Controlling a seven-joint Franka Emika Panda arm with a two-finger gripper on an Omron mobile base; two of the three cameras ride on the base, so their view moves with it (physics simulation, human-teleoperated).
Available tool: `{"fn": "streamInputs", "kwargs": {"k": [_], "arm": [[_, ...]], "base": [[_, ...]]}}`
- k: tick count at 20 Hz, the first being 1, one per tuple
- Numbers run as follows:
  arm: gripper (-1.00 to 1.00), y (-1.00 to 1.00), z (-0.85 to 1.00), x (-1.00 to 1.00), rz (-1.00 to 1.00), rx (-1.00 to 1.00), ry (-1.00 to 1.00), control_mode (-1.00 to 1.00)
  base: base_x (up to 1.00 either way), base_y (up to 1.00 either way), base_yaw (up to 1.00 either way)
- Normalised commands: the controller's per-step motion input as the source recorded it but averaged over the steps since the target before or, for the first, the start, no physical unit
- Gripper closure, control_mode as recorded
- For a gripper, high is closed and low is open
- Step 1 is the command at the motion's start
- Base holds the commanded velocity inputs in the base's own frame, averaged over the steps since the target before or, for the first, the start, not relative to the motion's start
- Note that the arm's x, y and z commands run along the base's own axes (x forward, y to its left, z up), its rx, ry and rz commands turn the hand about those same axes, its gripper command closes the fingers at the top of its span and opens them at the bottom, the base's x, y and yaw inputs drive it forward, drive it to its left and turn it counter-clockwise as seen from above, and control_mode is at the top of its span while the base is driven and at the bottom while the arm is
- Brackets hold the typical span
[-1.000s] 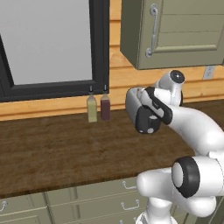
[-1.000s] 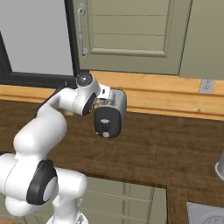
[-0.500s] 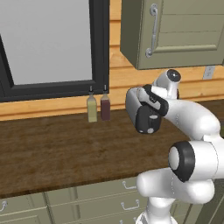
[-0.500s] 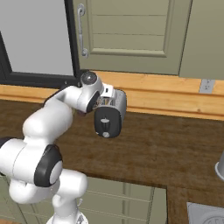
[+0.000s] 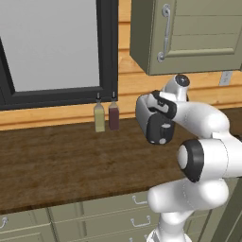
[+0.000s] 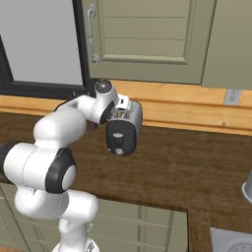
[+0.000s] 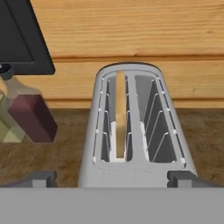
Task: Start the toaster. Once the lever pops up, take the bread to the plate on the dining counter.
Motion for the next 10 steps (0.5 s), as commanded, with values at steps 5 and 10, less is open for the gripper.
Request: {"fn": "streamInputs", "kwargs": {"k": [5,10], "arm": [[-1.0,0.0,-0.19,0.31,0.0,0.0,0.04,-1.0],[-1.0,0.0,-0.22,0.27,0.0,0.0,0.02,-1.0]], "base": [[0.0,0.0,0.0],[0.0,0.0,0.0]]}}
